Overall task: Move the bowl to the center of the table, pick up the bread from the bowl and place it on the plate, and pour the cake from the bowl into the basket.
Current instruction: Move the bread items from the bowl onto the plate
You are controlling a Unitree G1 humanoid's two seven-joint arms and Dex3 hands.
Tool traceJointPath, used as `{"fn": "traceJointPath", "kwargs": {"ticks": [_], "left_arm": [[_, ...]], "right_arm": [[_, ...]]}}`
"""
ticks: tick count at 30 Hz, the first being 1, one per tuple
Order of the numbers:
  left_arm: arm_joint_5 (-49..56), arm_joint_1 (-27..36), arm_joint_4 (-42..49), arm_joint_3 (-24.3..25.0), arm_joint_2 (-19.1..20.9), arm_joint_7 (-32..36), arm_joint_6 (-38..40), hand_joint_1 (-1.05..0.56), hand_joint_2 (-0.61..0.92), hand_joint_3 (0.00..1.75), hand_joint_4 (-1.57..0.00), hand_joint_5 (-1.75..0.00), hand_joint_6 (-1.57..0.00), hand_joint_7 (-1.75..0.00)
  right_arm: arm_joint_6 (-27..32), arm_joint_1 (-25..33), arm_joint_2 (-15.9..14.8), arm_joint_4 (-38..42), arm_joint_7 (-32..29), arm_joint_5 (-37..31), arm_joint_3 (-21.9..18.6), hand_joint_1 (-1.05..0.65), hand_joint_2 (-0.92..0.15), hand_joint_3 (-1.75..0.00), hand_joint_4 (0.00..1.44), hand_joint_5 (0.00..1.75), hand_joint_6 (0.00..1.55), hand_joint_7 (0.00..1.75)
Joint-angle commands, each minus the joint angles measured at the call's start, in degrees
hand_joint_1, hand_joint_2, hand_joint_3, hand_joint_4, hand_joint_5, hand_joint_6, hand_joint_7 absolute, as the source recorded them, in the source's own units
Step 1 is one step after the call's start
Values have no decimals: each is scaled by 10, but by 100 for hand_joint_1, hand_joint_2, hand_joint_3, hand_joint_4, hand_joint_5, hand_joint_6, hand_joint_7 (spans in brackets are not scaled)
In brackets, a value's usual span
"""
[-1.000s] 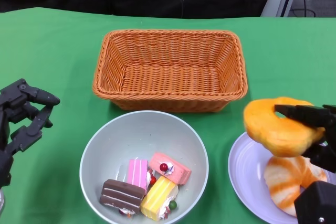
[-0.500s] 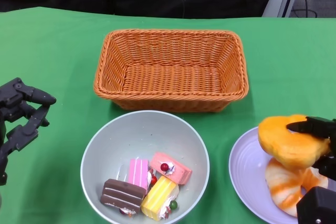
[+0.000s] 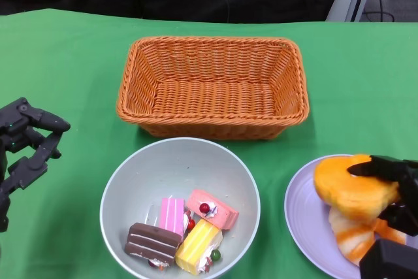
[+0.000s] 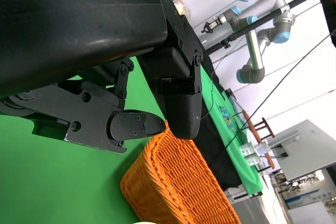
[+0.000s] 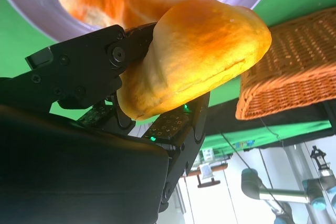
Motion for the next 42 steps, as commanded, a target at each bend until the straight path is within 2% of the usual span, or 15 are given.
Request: {"fn": "traceJointPath", "kwargs": {"ticks": [1, 6, 9, 12, 15, 17, 24, 26, 29, 32, 35, 36, 40, 41, 42], "left_arm": [[0, 6, -10, 2, 6, 6, -2, -8, 91, 43, -75, -151, -76, -112], [1, 8, -14, 2, 5, 7, 0, -8, 92, 43, -76, -152, -77, -111], [2, 9, -17, 2, 4, 8, 3, -8, 91, 43, -76, -153, -77, -111], [3, 9, -14, 2, 4, 7, -1, -8, 91, 43, -75, -153, -76, -111], [3, 9, -14, 2, 4, 6, -2, -9, 91, 44, -75, -153, -76, -112], [2, 9, -15, 2, 4, 4, -1, -10, 90, 44, -75, -153, -76, -112], [2, 11, -19, 3, 3, 7, 3, -10, 90, 44, -75, -152, -77, -112], [1, 12, -21, 3, 2, 6, 3, -10, 90, 44, -75, -152, -77, -111], [1, 12, -22, 3, 1, 7, 3, -9, 90, 44, -75, -152, -77, -111], [3, 12, -23, 3, 2, 7, 4, -10, 90, 44, -75, -152, -77, -111], [4, 9, -14, 4, 3, 8, 2, -8, 90, 44, -75, -152, -77, -111], [3, 8, -13, 4, 3, 8, 2, -8, 90, 44, -75, -153, -77, -111], [2, 8, -12, 4, 3, 7, 2, -8, 90, 45, -75, -153, -77, -110], [2, 7, -11, 5, 3, 7, 1, -8, 89, 45, -75, -153, -77, -110], [2, 7, -10, 5, 3, 8, 1, -9, 89, 46, -75, -154, -77, -111]], "right_arm": [[6, -16, -3, 12, 4, -1, 9, -11, -92, -3, 73, 153, 92, 72], [29, -26, 2, 14, 21, 1, 24, -12, -91, -3, 71, 157, 87, 82], [27, -32, 2, 23, 16, 1, 32, -11, -91, -1, 74, 149, 89, 75], [23, -39, 2, 36, 7, -7, 42, -10, -90, 0, 76, 152, 91, 74], [27, -42, 1, 38, 8, -9, 51, -10, -88, 0, 80, 138, 102, 43], [31, -45, 1, 41, 13, -10, 56, -10, -87, 0, 82, 131, 107, 28], [68, -50, -4, 26, 56, -26, 76, -14, -88, 0, 80, 130, 110, 13], [96, -46, -12, 1, 90, -40, 83, -18, -89, 0, 79, 118, 108, 8], [135, -39, -23, -39, 132, -68, 93, -22, -90, 0, 82, 85, 104, 1], [172, -30, -34, -87, 186, -89, 101, -27, -91, 0, 79, 65, 89, 1], [197, -26, -45, -126, 239, -108, 109, -32, -92, -1, 82, 26, 78, 0], [204, -25, -48, -139, 257, -114, 111, -35, -92, -1, 75, 14, 73, 0], [218, -24, -51, -159, 283, -121, 113, -38, -92, -2, 70, 4, 68, 0], [230, -26, -56, -181, 319, -124, 116, -38, -92, -2, 69, 4, 68, 0], [240, -27, -60, -201, 352, -125, 117, -47, -92, -2, 55, 2, 57, 0]]}}
